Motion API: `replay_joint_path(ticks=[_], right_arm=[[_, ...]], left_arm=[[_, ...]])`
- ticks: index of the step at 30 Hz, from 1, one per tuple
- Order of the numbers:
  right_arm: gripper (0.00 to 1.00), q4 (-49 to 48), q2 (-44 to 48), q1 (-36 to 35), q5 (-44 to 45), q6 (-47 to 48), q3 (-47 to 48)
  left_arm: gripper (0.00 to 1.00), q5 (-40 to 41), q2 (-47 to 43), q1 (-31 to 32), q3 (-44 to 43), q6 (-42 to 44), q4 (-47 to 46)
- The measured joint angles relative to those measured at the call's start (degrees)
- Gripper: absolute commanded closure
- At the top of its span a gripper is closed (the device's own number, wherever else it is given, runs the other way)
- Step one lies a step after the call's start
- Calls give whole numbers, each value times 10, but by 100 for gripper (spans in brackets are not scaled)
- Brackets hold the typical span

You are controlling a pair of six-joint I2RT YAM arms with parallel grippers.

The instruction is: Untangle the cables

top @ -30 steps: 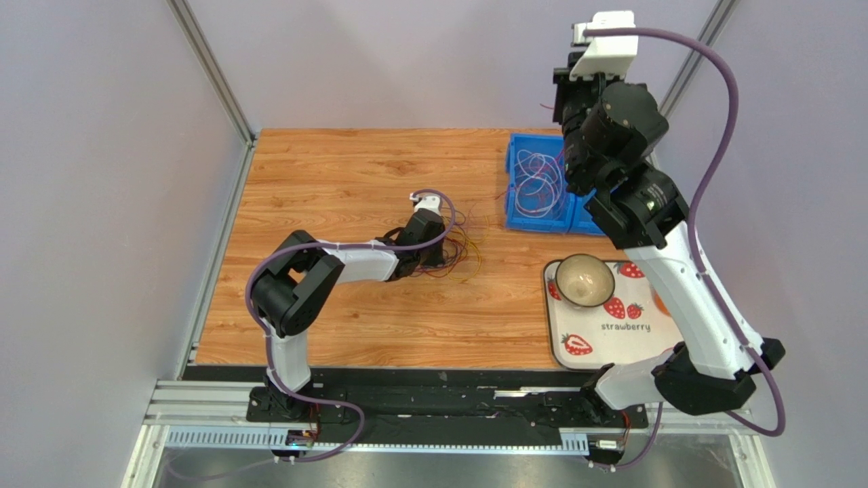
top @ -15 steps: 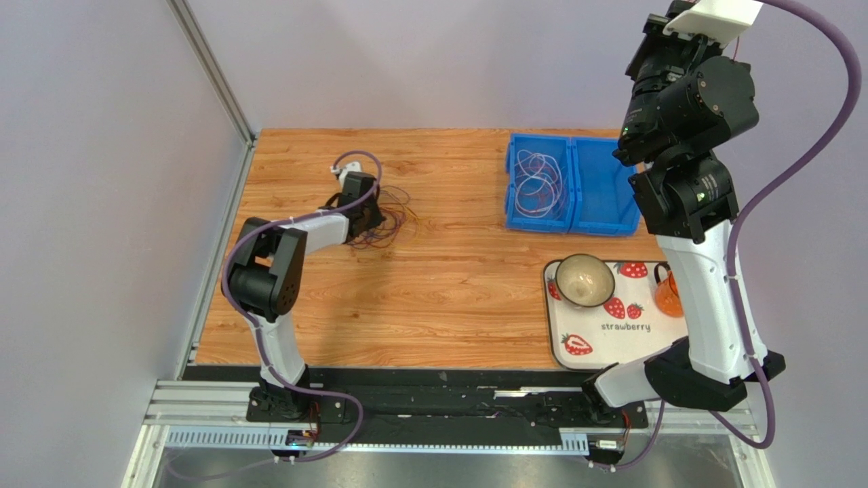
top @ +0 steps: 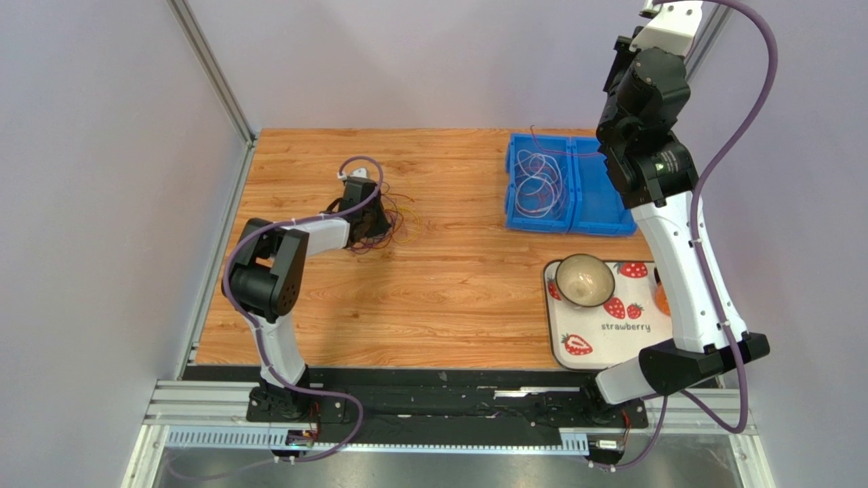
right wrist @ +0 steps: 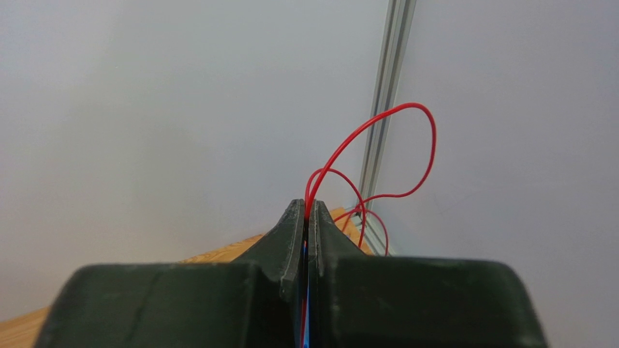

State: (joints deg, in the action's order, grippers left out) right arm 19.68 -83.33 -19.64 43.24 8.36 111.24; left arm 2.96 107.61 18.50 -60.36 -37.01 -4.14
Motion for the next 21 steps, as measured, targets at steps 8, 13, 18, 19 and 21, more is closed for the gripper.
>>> replay_joint_path(ticks=[8,13,18,19,21], right_arm=[[100,9,-30,40,-70,-76,-2],[100,11,-67,62,-95,-101,-2],[100,10,-95,84,-104,-107,-14],[100,11,-97,88,-104,-108,-18],[100,10,-100,96,-104,-108,-27]], left_arm=[[100,-6,0,0,0,0,-12],[100,-10,0,0,0,0,-15],[100,-12,0,0,0,0,-17],[100,-13,0,0,0,0,-17],[100,-14,0,0,0,0,-17]])
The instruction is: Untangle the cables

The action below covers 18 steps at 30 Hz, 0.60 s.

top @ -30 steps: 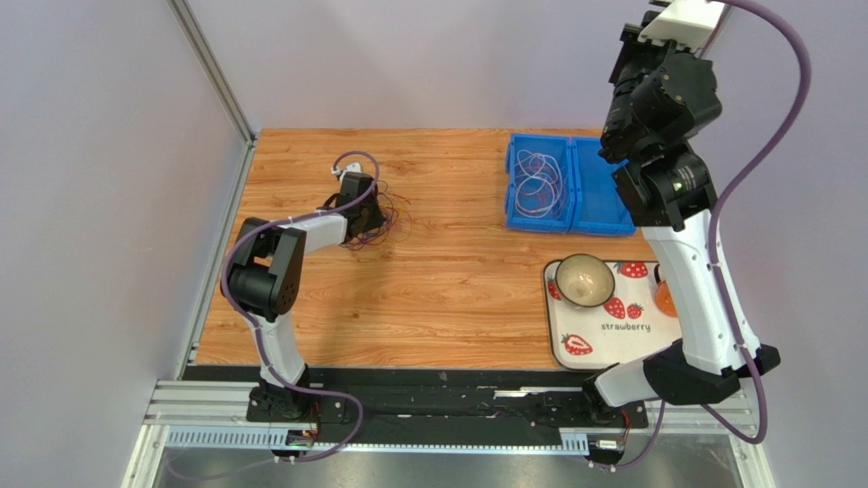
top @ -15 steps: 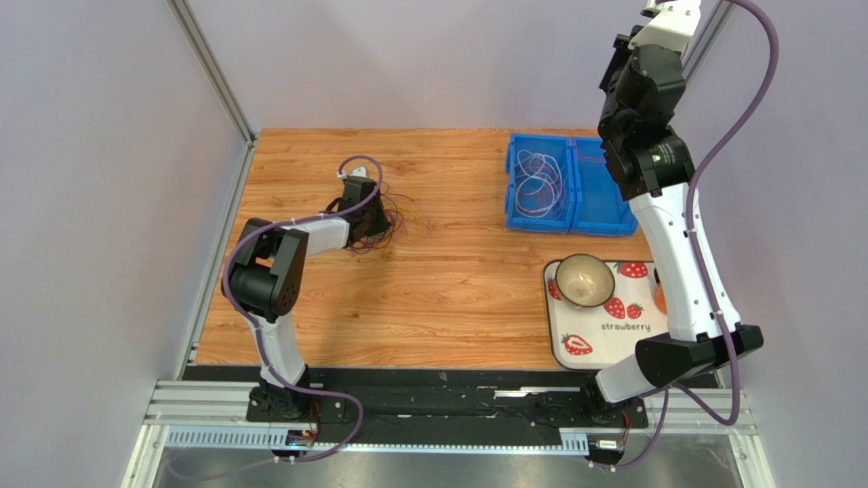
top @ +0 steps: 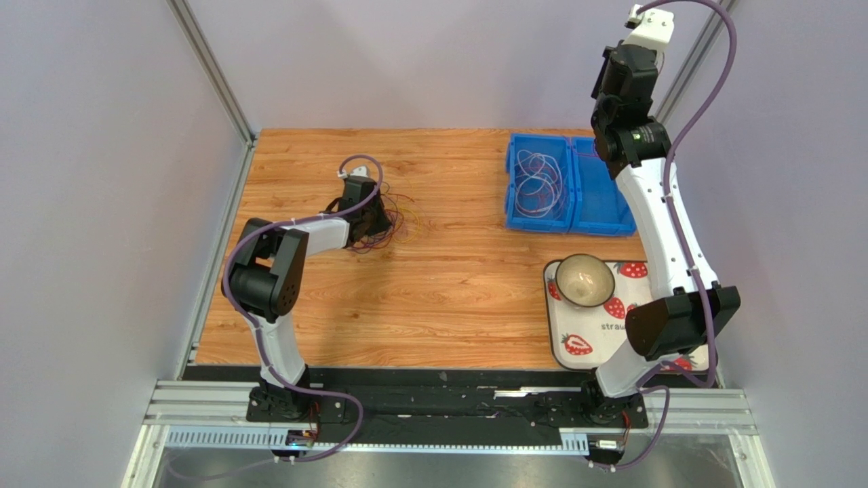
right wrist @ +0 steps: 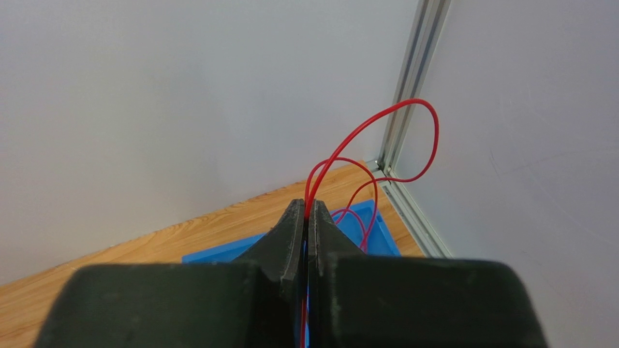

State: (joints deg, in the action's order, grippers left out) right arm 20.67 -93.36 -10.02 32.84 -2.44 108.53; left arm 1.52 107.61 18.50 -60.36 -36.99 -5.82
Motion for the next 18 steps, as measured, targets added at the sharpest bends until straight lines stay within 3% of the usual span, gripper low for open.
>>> replay_joint_path(ticks=[18], right_arm=[[100,-10,-31,29,-23,-25,-40]], left_arm=[[100,-3,0,0,0,0,-4]])
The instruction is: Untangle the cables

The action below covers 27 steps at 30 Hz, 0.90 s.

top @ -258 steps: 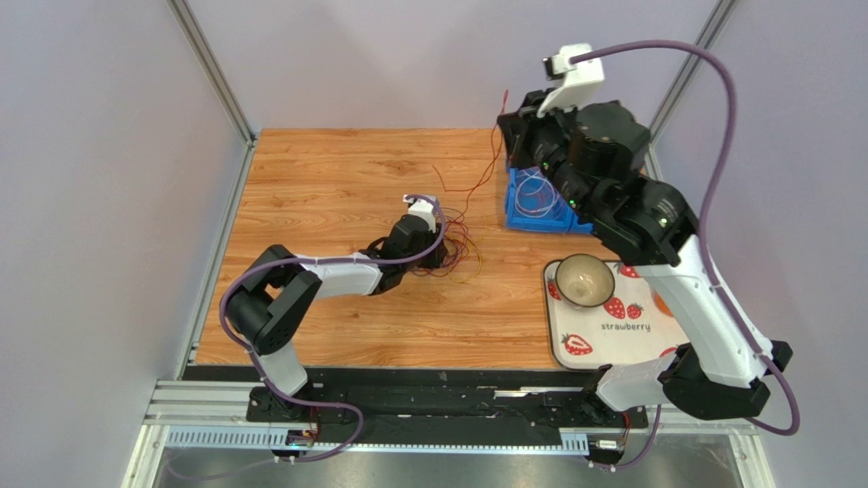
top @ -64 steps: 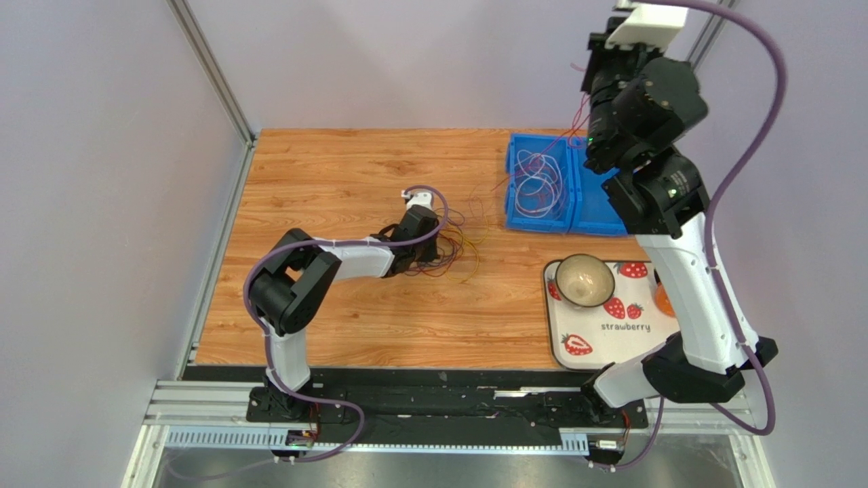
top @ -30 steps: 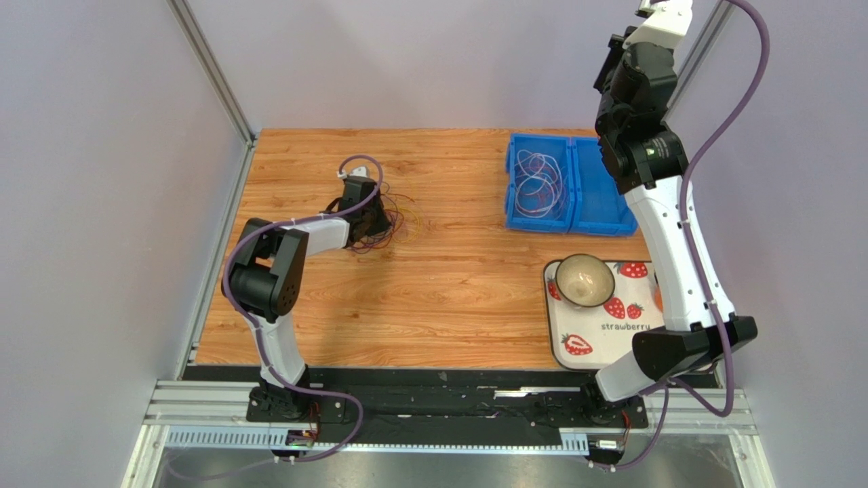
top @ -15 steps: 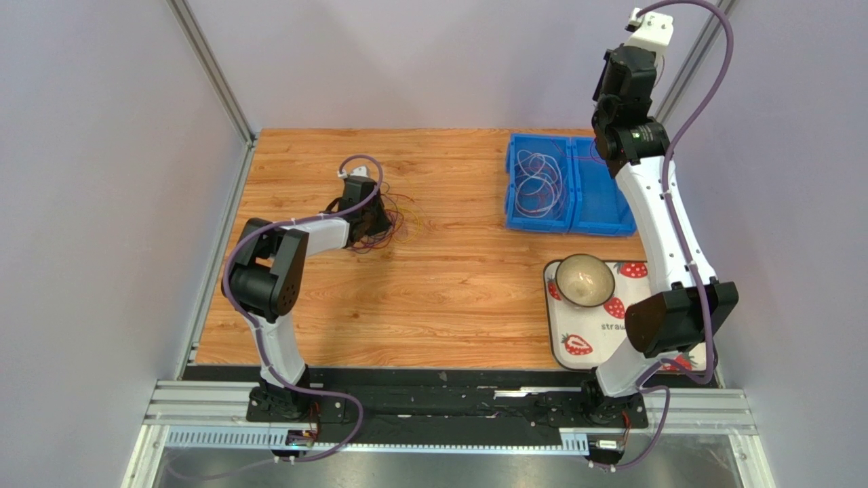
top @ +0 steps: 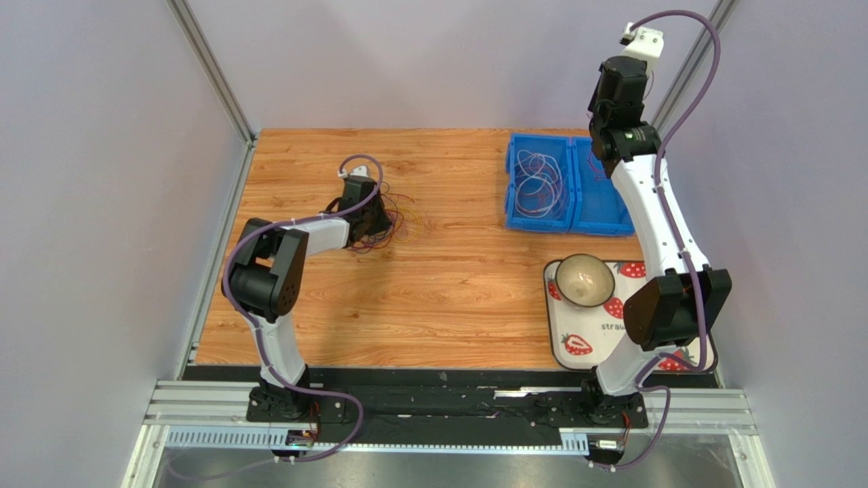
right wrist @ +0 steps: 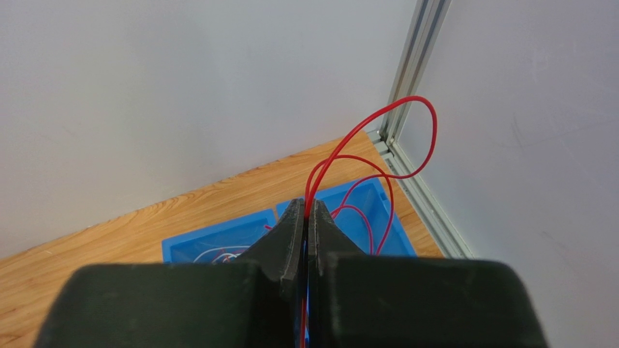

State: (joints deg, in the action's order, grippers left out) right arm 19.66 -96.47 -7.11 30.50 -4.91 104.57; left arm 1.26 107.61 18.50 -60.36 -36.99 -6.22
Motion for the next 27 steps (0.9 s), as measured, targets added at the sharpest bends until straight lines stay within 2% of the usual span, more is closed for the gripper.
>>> replay_joint_path(ticks=[6,15,18,19,21,22,25,27], right_arm=[[100,-3,-12,21,-17,-24,-47],[100,12,-85,45,-45,-52,-66],[86,30,-111,49,-45,-58,-60],[71,38,-120,50,-45,-60,-58],[62,50,-130,51,-42,-63,-57],[54,58,-133,51,-40,-64,-57],[44,76,-134,51,-33,-68,-55],[43,80,-134,51,-28,-71,-47]], left_arm=[[100,-2,0,0,0,0,0],[100,-4,0,0,0,0,0],[100,-4,0,0,0,0,0],[100,-4,0,0,0,0,0],[100,-4,0,0,0,0,0],[100,-4,0,0,0,0,0],[100,-4,0,0,1,0,-3],[100,-5,0,0,4,0,-7]])
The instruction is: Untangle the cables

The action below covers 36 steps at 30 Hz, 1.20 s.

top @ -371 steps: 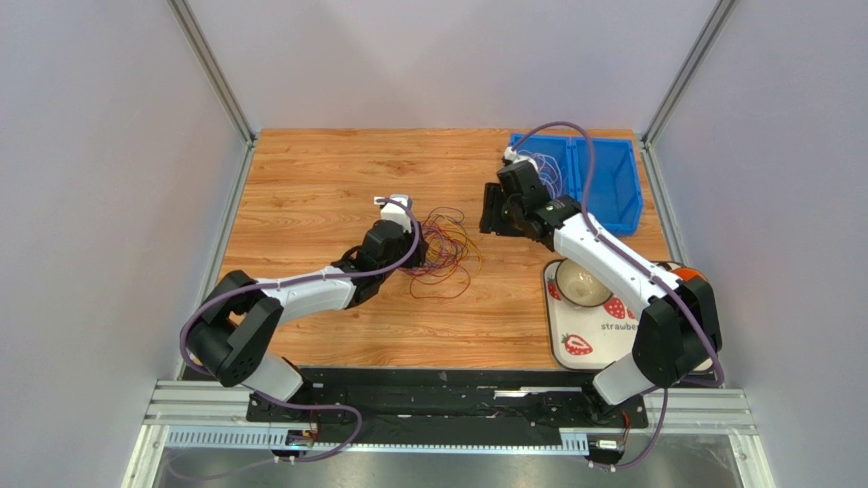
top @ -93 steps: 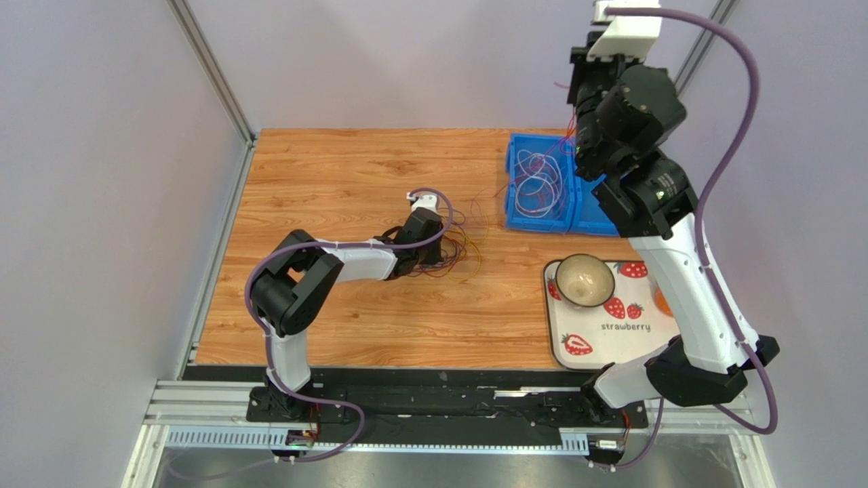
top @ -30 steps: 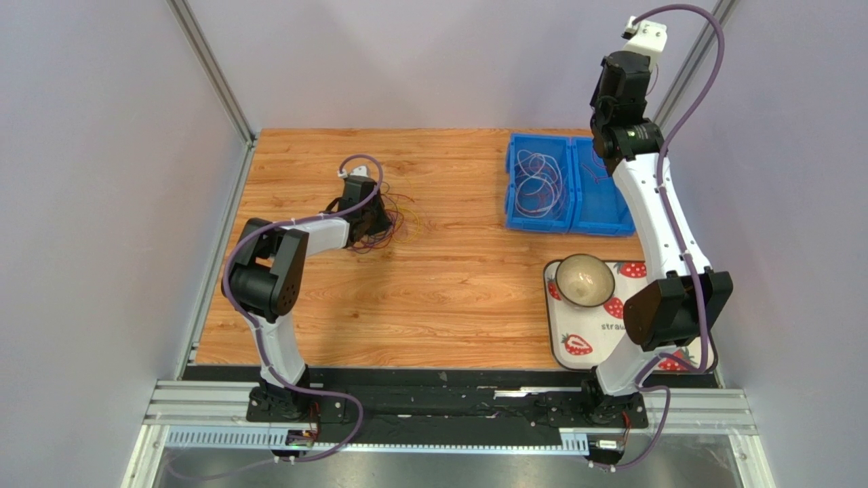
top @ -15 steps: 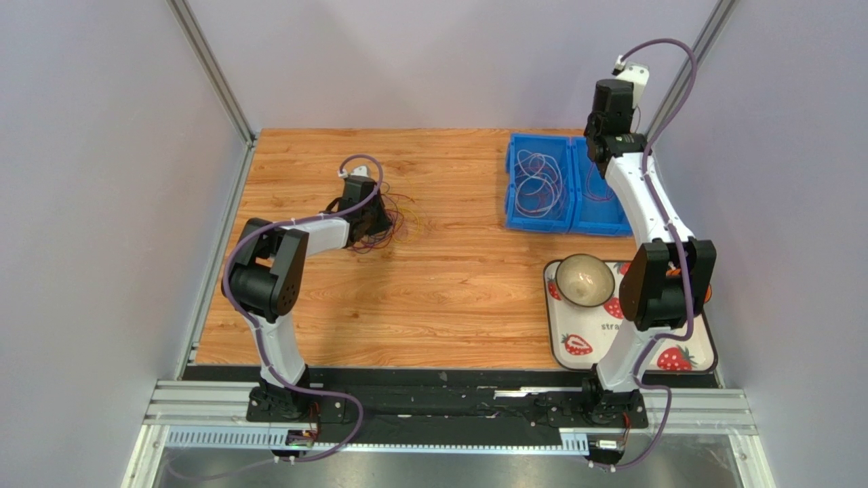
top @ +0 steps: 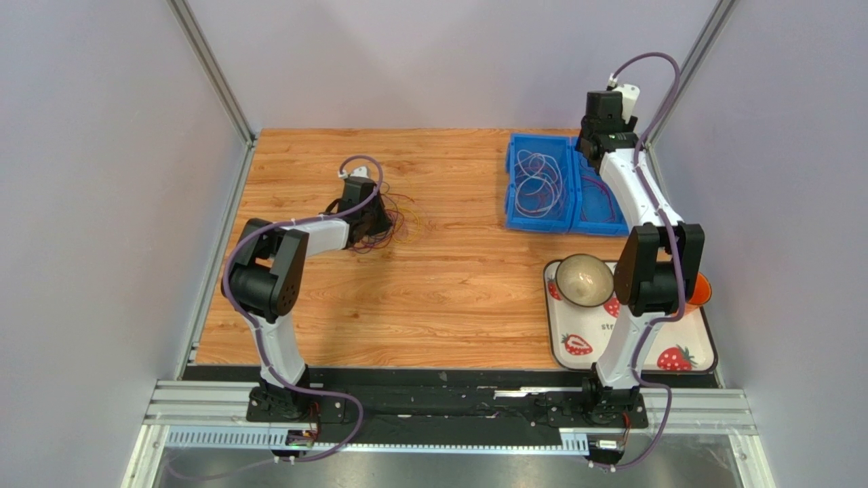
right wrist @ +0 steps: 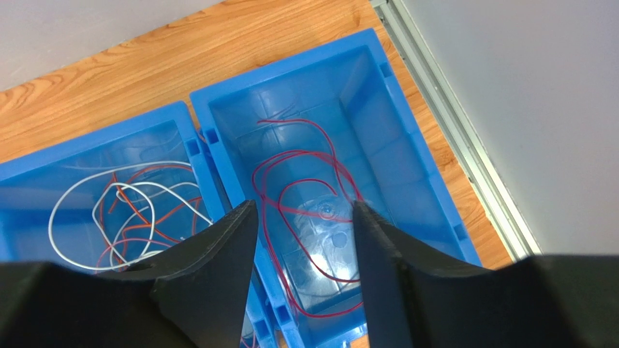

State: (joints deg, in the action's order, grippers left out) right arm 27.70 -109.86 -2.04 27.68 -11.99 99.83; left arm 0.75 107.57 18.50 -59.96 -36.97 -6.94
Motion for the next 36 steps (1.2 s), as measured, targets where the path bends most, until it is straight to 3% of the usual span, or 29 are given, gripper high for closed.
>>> replay_joint_path(ticks=[8,15,16,17,18,21,28,36], right_arm=[[43,46,56,-8,-15,-20,3],[43,64,195,-94,-97,-44,-65],[42,62,212,-109,-119,-48,-82],[42,59,227,-121,-138,-53,-101],[41,61,243,-131,-162,-58,-122],[38,63,282,-138,-233,-74,-195],[31,61,341,-159,-348,-112,-329],[30,42,334,-259,-363,-150,-363]], left_arm=[[100,-26,-4,13,9,7,-8],[100,-45,-67,77,6,19,48],[96,-53,-86,86,1,21,64],[86,-63,-101,94,-8,24,80],[61,-73,-117,101,-18,28,92],[33,-110,-150,103,-42,46,120],[35,-124,-196,101,-24,62,186],[46,-60,-205,101,19,62,203]])
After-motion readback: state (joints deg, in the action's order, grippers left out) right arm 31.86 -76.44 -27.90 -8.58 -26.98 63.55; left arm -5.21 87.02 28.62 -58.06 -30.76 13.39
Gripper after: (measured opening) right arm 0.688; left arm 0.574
